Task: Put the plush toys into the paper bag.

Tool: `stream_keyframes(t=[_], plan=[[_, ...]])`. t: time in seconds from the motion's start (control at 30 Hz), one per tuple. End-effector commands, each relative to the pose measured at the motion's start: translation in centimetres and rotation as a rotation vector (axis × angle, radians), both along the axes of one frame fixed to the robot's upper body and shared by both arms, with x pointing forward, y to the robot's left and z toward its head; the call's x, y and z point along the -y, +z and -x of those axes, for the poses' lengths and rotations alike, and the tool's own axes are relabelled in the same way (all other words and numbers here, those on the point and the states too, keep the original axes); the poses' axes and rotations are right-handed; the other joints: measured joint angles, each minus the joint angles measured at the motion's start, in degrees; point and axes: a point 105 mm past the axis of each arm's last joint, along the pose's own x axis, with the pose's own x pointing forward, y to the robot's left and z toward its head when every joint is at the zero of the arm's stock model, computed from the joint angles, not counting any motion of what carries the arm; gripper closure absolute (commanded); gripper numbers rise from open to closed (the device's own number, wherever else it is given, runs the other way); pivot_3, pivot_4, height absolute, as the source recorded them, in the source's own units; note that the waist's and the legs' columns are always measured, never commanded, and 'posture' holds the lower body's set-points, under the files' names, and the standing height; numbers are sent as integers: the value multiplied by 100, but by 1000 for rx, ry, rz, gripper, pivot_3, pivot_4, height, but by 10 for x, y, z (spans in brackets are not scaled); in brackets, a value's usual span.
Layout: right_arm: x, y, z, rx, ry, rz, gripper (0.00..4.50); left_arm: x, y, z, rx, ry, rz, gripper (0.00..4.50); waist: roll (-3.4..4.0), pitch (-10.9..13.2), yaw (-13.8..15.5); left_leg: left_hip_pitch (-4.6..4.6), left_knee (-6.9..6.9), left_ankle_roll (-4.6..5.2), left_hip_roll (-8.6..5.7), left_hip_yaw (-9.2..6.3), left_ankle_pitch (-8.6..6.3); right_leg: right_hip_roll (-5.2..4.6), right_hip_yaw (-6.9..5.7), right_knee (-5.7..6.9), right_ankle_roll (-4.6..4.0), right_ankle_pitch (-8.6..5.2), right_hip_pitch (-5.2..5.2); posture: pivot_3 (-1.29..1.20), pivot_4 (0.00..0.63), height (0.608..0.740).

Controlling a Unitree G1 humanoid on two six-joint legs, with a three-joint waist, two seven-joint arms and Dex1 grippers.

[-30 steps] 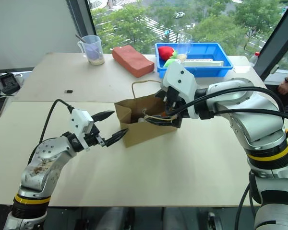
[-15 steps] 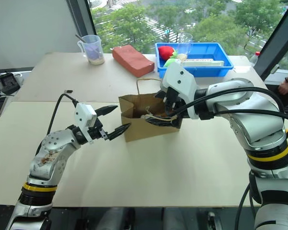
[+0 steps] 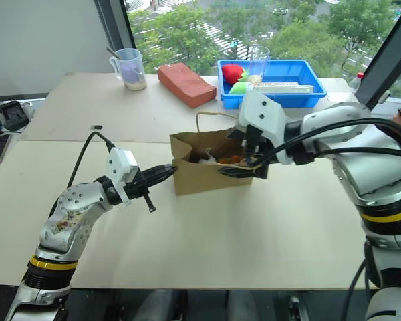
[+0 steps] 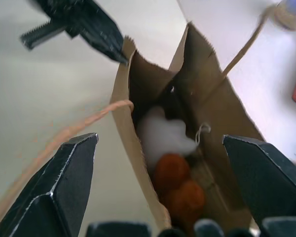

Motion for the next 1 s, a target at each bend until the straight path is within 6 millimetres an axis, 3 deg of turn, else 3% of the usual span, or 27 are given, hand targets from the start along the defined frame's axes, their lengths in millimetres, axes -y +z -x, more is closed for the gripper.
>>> stream_keyframes(t=[0.03,0.17,0.3,0.53,0.67,0.8,1.0], plan=[[11,20,17,30,78,41,0,4,11,3,19,4,20,4474,0,0,3,0,1,2,5,1,-1,3,-1,-6,0,0,2,0,150,740],[21,27,27,1,98,80,0,4,11,5,-8,9,36,4474,0,0,-1,0,0,2,9,5,-1,4,1,-17,0,0,5,0,150,740],[21,30,22,20,85,64,0,5,15,6,-7,15,46,4474,0,0,-5,1,0,2,13,8,-1,6,2,-18,-5,3,5,0,150,740],[4,8,11,5,73,7,0,13,18,10,1,-26,45,4474,0,0,13,1,0,1,13,9,-1,6,2,-17,-7,5,4,0,150,740],[-4,0,6,1,59,-19,0,20,11,27,-7,-113,-8,4474,0,0,27,-3,0,1,10,7,-1,3,1,-20,-7,5,2,0,150,740],[-5,-7,4,-9,43,-23,0,14,12,20,39,-31,-13,4474,0,0,34,-4,0,2,9,7,-2,1,1,-27,-7,5,3,0,150,740],[-4,-6,7,-48,45,-42,0,-9,15,1,92,160,2,4474,0,0,27,-3,0,2,10,7,-2,3,1,-27,-8,7,4,0,150,740]])
